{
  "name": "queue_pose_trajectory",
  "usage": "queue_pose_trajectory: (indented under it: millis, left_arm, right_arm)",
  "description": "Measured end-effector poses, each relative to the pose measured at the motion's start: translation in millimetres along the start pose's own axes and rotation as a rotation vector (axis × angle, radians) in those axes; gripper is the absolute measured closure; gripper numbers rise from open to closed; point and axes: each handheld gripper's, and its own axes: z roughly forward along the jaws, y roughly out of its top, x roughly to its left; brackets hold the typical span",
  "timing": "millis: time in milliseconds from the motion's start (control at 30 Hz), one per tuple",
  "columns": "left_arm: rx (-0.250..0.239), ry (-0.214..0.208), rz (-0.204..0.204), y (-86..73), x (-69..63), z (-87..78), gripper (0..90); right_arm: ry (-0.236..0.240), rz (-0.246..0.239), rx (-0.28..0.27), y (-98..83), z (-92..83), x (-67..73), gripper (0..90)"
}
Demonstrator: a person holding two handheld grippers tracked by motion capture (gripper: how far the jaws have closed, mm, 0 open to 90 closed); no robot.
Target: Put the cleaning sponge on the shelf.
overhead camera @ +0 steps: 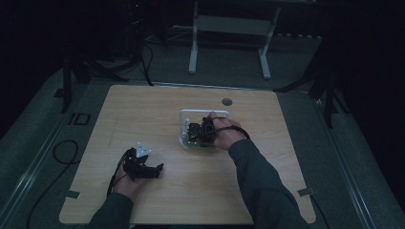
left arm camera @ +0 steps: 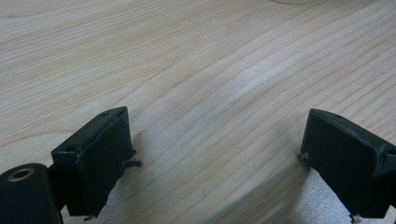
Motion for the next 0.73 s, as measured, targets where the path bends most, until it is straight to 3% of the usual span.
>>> queue_pose_trajectory:
  millis: [200,300,333,400,500,733]
  left_arm:
    - [0.000,0.001,-0.001,0.0,-0.1,0.0,8.8]
    - [-0.001,0.000,0.000,0.0,0.0,0.1,8.8]
    - [-0.001,0.000,0.000,0.0,0.0,0.1,8.8]
    - [-0.001,0.001,-0.001,0.0,0.0,0.1,8.8]
    - [0.002,-0.001,0.000,0.1,0.1,-0.1,8.8]
    - [0.001,0.000,0.000,0.1,0.0,0.0,8.8]
  right_arm:
    - [-0.001,0.012,-0.045,-1.2,-14.4,5.8,49.3]
    - [0.023,0.046,-0.073,-4.8,-20.0,9.4,48.8]
    - [0.042,0.079,-0.091,-8.2,-22.4,12.3,48.6]
    - [0.042,0.079,-0.091,-8.2,-22.4,12.3,48.6]
    - [0.070,0.128,-0.123,-15.4,-24.1,19.5,48.4]
    - [0.073,0.140,-0.119,-25.4,-24.4,35.6,47.7]
